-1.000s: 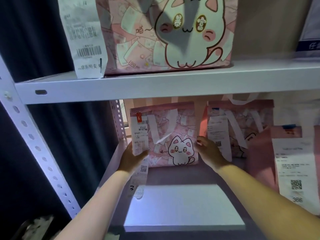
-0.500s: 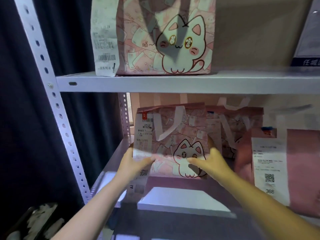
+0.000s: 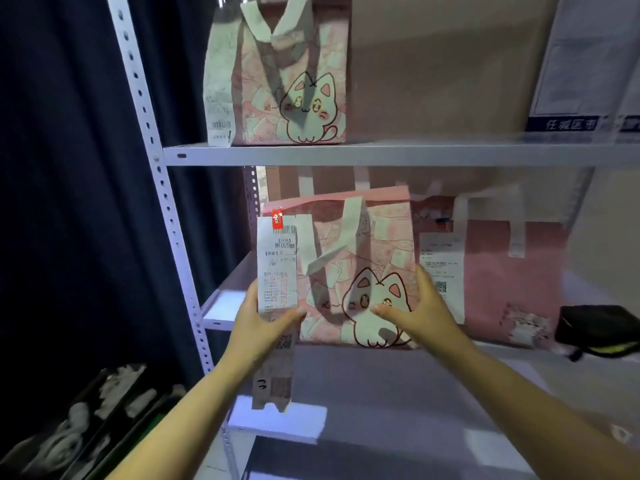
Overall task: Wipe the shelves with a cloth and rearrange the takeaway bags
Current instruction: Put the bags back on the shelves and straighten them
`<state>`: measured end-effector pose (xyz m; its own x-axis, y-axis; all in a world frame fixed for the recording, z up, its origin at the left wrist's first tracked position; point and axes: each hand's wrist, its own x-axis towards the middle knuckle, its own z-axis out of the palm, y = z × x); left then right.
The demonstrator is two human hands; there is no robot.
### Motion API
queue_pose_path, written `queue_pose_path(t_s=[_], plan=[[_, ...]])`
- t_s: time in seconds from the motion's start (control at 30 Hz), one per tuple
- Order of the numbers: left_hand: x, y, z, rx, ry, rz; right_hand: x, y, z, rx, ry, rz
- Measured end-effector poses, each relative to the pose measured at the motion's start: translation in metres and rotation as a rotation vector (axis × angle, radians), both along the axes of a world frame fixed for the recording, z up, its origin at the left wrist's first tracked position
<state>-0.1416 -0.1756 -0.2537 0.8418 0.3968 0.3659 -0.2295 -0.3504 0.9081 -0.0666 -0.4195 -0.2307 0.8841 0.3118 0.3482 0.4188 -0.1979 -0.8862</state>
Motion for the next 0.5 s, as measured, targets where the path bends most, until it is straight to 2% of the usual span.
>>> queue_pose_path(t_s=[0.23, 0.5], plan=[[-0.052, -0.045, 0.050, 0.025, -0.099, -0.049, -0.058, -0.050, 0.039, 0.044, -0.097, -0.046], [-0.071, -0.068, 0.114, 0.101, -0.177, -0.190, -0.098, -0.072, 0.097, 0.147, -0.182, -0.158]])
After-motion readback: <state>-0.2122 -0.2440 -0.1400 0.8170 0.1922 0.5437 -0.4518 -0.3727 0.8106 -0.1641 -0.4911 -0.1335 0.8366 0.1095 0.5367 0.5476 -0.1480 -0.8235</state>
